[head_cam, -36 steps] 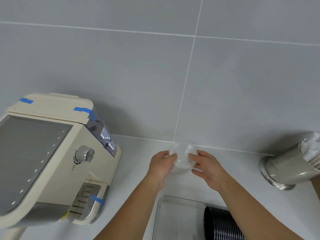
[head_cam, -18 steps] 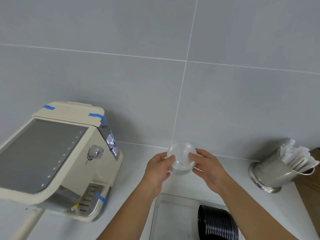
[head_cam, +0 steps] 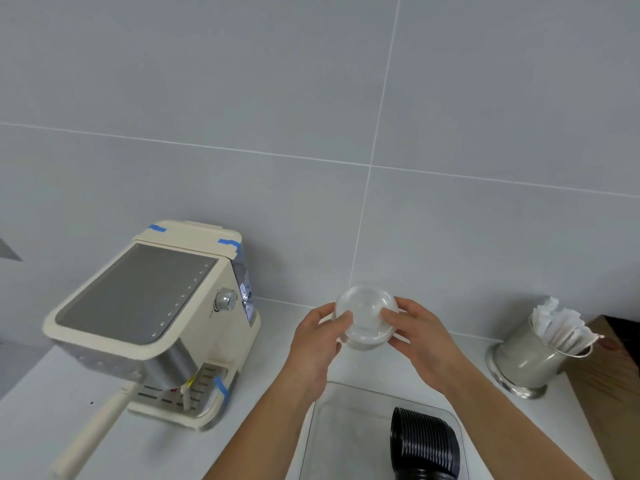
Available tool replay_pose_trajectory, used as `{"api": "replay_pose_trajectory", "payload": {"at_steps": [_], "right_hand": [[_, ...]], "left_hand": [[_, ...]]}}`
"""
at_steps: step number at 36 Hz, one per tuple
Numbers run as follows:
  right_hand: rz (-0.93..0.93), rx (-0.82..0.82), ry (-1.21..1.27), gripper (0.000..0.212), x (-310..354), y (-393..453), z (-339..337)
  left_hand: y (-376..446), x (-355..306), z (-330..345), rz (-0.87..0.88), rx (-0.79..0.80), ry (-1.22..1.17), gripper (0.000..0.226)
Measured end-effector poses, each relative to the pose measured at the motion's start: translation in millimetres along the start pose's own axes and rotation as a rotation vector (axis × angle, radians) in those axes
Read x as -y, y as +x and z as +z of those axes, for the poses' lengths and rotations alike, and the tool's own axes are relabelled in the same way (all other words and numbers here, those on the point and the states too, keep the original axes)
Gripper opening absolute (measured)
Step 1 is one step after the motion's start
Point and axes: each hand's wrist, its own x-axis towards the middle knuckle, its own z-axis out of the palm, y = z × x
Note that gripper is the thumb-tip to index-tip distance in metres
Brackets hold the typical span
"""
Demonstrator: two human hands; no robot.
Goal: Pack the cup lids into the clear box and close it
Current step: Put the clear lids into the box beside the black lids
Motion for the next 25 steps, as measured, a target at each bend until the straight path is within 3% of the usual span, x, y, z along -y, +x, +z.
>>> {"api": "replay_pose_trajectory", "payload": {"at_steps": [3,8,16,20,25], "right_hand": [[-0.060,-0.012,-0.012,0.027,6,-12,2],[-0.104,-0.009,-0.034,0.049,17,-27,1],[-0.145,0.147,-0.064,0.035,27,-63,2],[-0.117,0.176,-0.137,0.058,24,-74,-2],[-0.110,0.178,-0.334,0.077,19,-87,-10]], "left_hand": [[-16,-4,0,0.008,0.007,0.003,0.034],[-42,-12,4,0.060,0.007,-0.018,0.033],[-82,-16,3,0.132,0.021,-0.052,0.033],[-98,-12,-3,0.140,0.041,-0.055,0.033],[-114,-2,-17,0.112,0.075,0.002,0.055]]}}
